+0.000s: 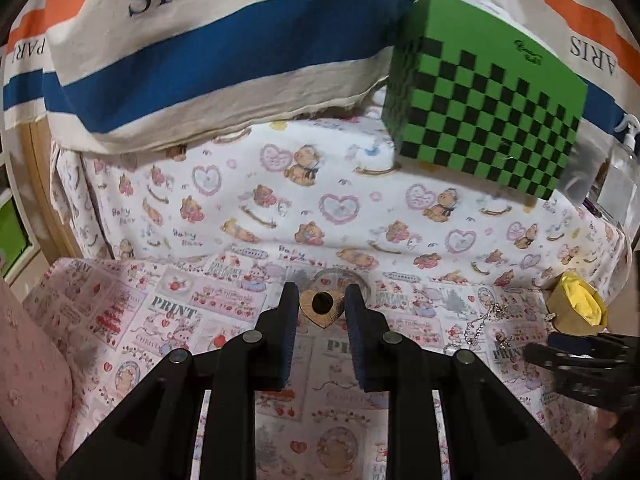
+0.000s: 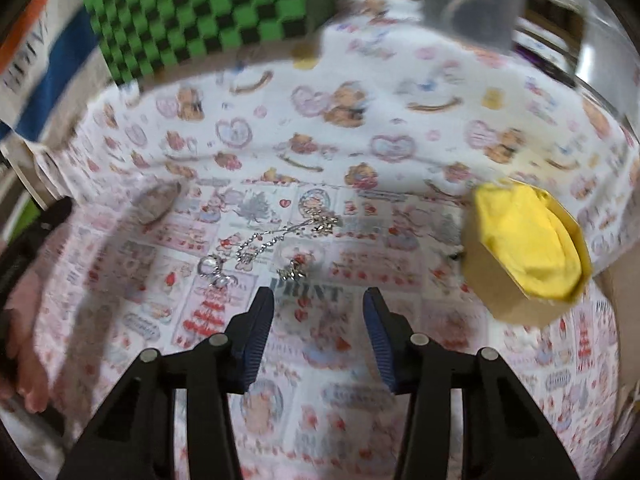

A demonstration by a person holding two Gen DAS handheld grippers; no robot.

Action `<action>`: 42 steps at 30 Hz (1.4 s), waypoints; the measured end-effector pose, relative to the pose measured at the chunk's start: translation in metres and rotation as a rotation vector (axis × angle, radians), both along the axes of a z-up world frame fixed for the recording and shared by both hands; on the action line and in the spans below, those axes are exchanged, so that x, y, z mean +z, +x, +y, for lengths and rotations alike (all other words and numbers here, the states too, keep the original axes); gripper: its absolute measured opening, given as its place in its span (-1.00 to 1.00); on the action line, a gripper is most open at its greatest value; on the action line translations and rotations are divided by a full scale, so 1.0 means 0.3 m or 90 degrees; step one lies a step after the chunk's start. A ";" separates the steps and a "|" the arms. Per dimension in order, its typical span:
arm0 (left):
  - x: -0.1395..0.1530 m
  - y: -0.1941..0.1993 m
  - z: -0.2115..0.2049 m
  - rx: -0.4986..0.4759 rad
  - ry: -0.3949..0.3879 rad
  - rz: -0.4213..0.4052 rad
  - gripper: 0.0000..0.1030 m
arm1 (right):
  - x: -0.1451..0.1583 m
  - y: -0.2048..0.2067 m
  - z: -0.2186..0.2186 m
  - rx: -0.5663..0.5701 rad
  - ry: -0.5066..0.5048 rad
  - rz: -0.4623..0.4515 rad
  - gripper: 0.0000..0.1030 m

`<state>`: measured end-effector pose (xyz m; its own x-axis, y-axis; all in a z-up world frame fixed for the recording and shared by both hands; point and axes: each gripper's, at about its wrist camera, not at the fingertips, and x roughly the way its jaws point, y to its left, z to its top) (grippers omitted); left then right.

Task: Organize jewelry
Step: 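Lower the right tool onto the small gold charm and close it, then release the heart pendant into the yellow box while the right tool drops its charm there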

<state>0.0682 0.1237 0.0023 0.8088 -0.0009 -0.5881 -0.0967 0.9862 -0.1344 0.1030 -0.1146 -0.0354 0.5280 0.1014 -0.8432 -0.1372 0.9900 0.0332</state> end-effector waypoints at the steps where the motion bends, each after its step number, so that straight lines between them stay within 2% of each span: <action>1: 0.004 -0.007 0.008 0.002 -0.008 0.001 -0.57 | -0.012 0.019 0.016 -0.003 -0.008 0.008 -0.13; 8: 0.030 -0.025 0.007 0.015 0.012 -0.012 -0.57 | -0.056 0.083 0.102 0.017 -0.047 0.026 -0.16; 10: 0.027 -0.022 0.003 0.014 0.014 -0.009 -0.57 | -0.067 0.097 0.119 0.017 -0.053 0.030 -0.33; 12: 0.024 -0.019 0.000 0.014 0.016 -0.008 -0.57 | -0.083 0.110 0.124 0.008 -0.061 0.031 -0.37; 16: 0.019 -0.015 0.002 0.015 0.019 -0.004 -0.57 | -0.088 0.124 0.118 -0.005 -0.053 0.020 -0.63; 20: 0.020 -0.018 0.003 0.006 0.009 0.001 -0.57 | -0.071 0.111 0.091 -0.009 -0.024 0.015 -0.63; 22: 0.021 -0.023 -0.001 -0.001 0.001 0.002 -0.57 | -0.056 0.092 0.078 -0.014 -0.015 -0.003 -0.63; 29: 0.021 -0.038 -0.051 -0.016 0.037 -0.014 -0.57 | -0.001 -0.040 0.030 0.011 0.017 -0.047 -0.63; 35: 0.002 -0.031 -0.079 -0.027 0.056 -0.012 -0.57 | 0.057 -0.183 -0.031 0.037 0.024 -0.142 -0.63; 39: -0.014 -0.031 -0.102 -0.028 0.083 -0.017 -0.57 | 0.092 -0.237 -0.096 0.021 0.040 -0.222 -0.63; 42: -0.013 -0.040 -0.119 -0.036 0.094 -0.024 -0.57 | 0.119 -0.251 -0.135 0.016 0.035 -0.246 -0.63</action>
<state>0.0561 0.0881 -0.0015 0.8314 0.0377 -0.5543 -0.0388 0.9992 0.0098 0.0277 -0.1552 0.0002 0.8025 0.1582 -0.5753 -0.1745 0.9843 0.0272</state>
